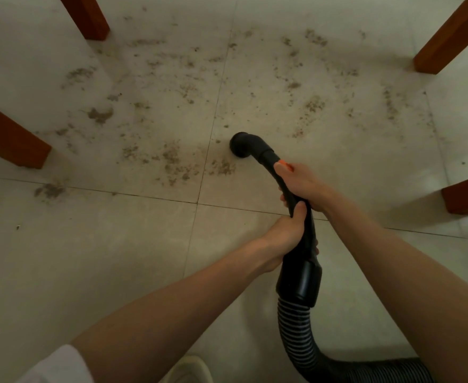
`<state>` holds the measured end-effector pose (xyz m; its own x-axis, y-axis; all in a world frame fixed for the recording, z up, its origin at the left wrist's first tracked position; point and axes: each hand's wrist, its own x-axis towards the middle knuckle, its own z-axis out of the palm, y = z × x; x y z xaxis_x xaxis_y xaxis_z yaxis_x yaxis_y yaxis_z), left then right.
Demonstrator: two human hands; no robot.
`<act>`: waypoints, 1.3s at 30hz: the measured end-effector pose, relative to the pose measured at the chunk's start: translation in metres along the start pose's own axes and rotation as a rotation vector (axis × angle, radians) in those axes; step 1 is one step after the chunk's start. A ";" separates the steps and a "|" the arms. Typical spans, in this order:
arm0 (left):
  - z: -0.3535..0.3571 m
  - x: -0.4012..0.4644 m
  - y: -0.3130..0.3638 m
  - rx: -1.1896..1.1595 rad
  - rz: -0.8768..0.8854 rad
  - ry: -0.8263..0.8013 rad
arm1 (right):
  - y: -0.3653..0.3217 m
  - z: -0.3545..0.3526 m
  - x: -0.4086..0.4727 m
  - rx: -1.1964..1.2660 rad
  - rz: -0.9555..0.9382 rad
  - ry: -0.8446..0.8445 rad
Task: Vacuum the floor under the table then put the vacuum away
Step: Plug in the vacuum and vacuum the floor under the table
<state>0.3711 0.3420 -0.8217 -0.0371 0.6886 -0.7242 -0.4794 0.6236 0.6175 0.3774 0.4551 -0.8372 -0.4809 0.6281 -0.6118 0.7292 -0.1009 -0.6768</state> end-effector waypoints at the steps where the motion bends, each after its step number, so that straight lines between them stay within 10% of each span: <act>1: -0.001 0.000 0.003 0.012 0.003 -0.002 | -0.002 -0.001 0.001 0.005 0.001 0.022; 21: 0.029 -0.021 -0.031 -0.016 -0.254 -0.053 | 0.036 -0.001 -0.050 0.039 0.032 -0.103; 39: -0.003 -0.021 0.005 -0.073 -0.115 0.004 | -0.006 0.013 -0.012 -0.023 0.000 -0.053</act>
<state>0.3669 0.3295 -0.8047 0.0187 0.6123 -0.7904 -0.5435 0.6698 0.5060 0.3725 0.4379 -0.8309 -0.5055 0.5867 -0.6327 0.7397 -0.0828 -0.6678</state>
